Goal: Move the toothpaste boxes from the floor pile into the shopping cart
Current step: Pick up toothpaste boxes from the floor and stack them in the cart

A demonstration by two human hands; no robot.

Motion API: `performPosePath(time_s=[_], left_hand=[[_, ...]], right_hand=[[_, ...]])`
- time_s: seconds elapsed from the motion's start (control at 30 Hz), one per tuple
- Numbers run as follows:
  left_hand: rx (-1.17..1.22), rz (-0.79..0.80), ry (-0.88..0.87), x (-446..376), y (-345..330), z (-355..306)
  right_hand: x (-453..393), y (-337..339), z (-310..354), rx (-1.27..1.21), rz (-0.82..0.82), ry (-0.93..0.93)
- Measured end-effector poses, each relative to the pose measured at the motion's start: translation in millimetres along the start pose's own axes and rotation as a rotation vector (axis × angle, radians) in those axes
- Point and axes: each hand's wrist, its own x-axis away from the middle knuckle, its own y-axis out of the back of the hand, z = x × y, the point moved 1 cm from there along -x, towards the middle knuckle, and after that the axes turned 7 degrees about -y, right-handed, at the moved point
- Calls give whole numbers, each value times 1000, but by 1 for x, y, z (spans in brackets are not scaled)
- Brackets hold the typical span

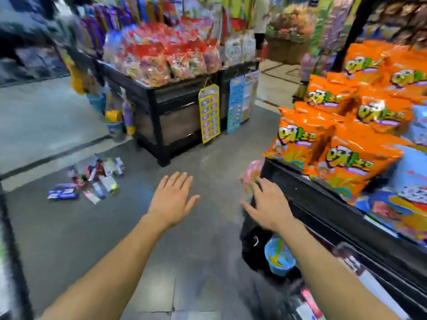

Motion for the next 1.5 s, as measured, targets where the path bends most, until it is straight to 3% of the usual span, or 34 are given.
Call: performPosePath(time_s=[0.3, 0.63, 0.97, 1.23, 1.5], left_hand=[[7, 4, 522, 63, -36, 204], [45, 170, 819, -7, -56, 372], [63, 230, 868, -86, -95, 523], [94, 257, 810, -163, -167, 711], [147, 281, 726, -253, -306, 893]], right_hand=[[-154, -27, 222, -13, 141, 433], [-358, -92, 373, -24, 274, 653], [-505, -146, 498, 1, 390, 698], [-650, -213, 615, 80, 426, 666], [-783, -344, 731, 156, 502, 634]])
